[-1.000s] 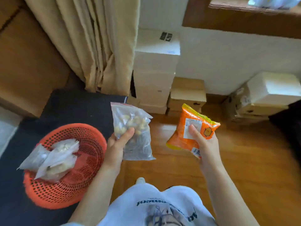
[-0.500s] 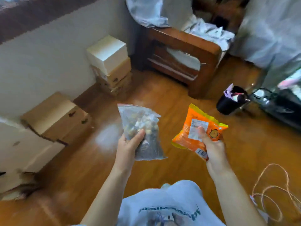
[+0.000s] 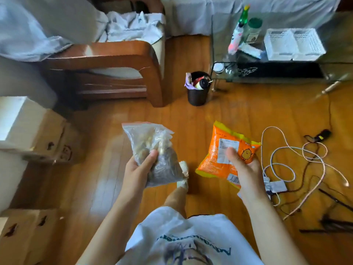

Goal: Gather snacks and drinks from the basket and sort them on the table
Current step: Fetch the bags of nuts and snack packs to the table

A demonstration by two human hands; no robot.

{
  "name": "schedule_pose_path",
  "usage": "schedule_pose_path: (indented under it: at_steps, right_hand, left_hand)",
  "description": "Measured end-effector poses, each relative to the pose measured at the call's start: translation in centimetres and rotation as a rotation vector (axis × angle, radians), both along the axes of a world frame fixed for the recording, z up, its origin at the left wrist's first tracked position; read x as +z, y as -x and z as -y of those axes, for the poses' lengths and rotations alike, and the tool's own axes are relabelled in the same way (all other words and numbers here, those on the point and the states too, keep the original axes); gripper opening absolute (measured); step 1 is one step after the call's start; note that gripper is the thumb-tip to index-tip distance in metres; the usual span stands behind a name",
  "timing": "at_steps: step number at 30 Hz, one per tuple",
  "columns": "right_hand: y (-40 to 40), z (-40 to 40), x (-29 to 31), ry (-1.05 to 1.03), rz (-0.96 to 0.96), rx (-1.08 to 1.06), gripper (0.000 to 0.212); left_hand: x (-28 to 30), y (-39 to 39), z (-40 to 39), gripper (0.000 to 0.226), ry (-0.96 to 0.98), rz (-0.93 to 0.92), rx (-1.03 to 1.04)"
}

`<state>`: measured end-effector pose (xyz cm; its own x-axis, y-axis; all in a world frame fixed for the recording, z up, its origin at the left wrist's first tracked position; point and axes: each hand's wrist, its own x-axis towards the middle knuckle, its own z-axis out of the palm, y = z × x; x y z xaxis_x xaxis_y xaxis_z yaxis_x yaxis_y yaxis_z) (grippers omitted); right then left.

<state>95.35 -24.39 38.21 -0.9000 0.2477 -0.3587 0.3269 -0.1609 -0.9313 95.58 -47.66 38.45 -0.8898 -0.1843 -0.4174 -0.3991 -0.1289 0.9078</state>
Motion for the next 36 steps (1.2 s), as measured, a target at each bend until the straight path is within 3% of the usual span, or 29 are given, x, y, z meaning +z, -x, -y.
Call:
schedule_pose_path:
  at_steps: [6, 11, 17, 25, 30, 36]
  right_hand:
    - [10.9, -2.5, 1.1, 0.006, -0.031, -0.064, 0.026]
    - [19.6, -4.8, 2.7, -0.008, -0.054, -0.138, 0.031]
    - [24.0, -10.1, 2.3, -0.015, -0.017, -0.321, 0.030]
    - [30.5, -20.5, 0.3, -0.052, 0.070, -0.470, 0.011]
    - [36.3, -29.1, 0.1, -0.042, 0.081, -0.448, 0.025]
    - [43.4, -39.4, 1.0, -0.072, 0.129, -0.429, 0.026]
  left_hand:
    - [0.9, 12.3, -3.4, 0.012, 0.024, -0.055, -0.131]
    - [2.3, 22.3, -6.1, 0.028, 0.009, -0.093, -0.219]
    - [1.9, 30.2, -12.4, 0.033, -0.008, -0.087, -0.369]
    - [0.6, 38.9, -23.0, 0.025, -0.069, -0.050, -0.489]
    - [0.0, 45.4, -31.4, 0.018, -0.085, -0.025, -0.447]
    - [1.4, 52.3, -42.0, 0.014, -0.080, -0.038, -0.431]
